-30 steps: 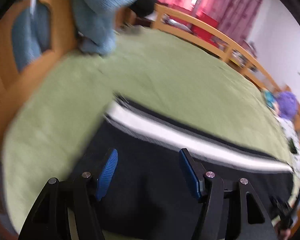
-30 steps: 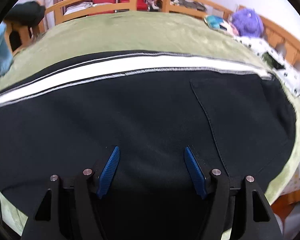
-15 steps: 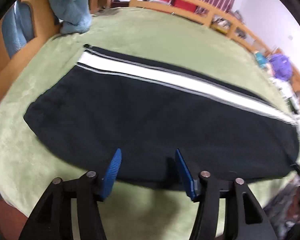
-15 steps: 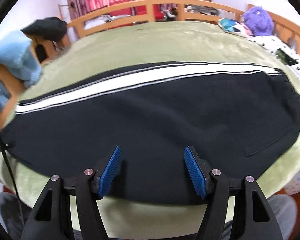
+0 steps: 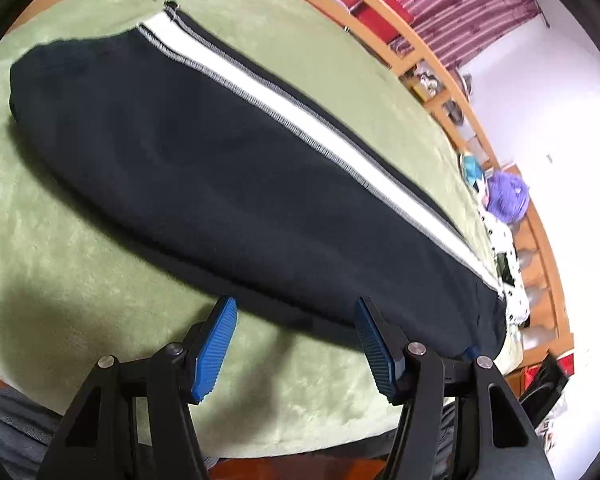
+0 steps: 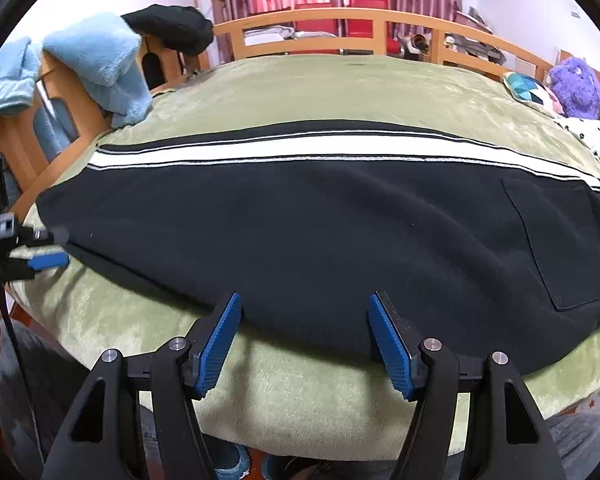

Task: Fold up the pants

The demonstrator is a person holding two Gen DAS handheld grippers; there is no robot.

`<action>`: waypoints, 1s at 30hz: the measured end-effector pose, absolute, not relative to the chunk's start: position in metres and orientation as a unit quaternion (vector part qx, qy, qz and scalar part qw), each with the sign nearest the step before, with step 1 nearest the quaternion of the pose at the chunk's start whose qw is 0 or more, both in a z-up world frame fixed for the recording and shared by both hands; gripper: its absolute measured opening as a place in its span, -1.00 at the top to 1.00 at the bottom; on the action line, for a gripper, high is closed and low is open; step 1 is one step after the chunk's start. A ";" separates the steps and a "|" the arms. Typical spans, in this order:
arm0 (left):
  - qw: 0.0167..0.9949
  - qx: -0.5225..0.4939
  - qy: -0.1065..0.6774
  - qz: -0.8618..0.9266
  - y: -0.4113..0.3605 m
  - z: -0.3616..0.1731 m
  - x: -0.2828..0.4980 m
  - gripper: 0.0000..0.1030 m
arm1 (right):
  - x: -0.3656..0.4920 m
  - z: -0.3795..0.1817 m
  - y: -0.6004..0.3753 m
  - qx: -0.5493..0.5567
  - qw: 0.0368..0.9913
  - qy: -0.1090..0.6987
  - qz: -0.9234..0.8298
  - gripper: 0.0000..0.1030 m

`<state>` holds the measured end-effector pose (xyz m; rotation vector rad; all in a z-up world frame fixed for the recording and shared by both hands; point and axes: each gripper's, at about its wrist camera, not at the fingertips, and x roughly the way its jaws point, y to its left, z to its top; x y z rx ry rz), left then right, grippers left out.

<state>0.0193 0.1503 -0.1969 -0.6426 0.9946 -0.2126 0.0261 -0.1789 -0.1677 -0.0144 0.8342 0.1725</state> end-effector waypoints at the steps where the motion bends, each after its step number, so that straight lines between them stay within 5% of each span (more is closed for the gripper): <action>1: 0.826 -0.305 0.462 -0.104 0.152 -0.194 0.020 -0.13 | 0.025 -0.169 -0.176 -0.013 0.911 0.404 0.083 -0.27; 13: 0.810 -0.347 0.464 -0.091 0.151 -0.211 0.044 -0.11 | 0.023 -0.178 -0.168 -0.038 0.912 0.398 0.090 -0.27; 16: 0.815 -0.342 0.460 -0.085 0.152 -0.212 0.046 0.44 | 0.026 -0.184 -0.163 -0.055 0.908 0.405 0.091 -0.25; 18: 0.816 -0.349 0.452 -0.091 0.158 -0.208 0.040 0.79 | 0.024 -0.182 -0.163 -0.060 0.912 0.394 0.093 0.01; 20: 0.808 -0.362 0.454 -0.102 0.163 -0.207 0.034 0.83 | 0.022 -0.180 -0.162 -0.064 0.910 0.395 0.106 0.22; 30: 0.818 -0.301 0.479 -0.106 0.150 -0.204 0.023 0.84 | 0.022 -0.161 -0.169 -0.019 0.917 0.379 0.125 0.12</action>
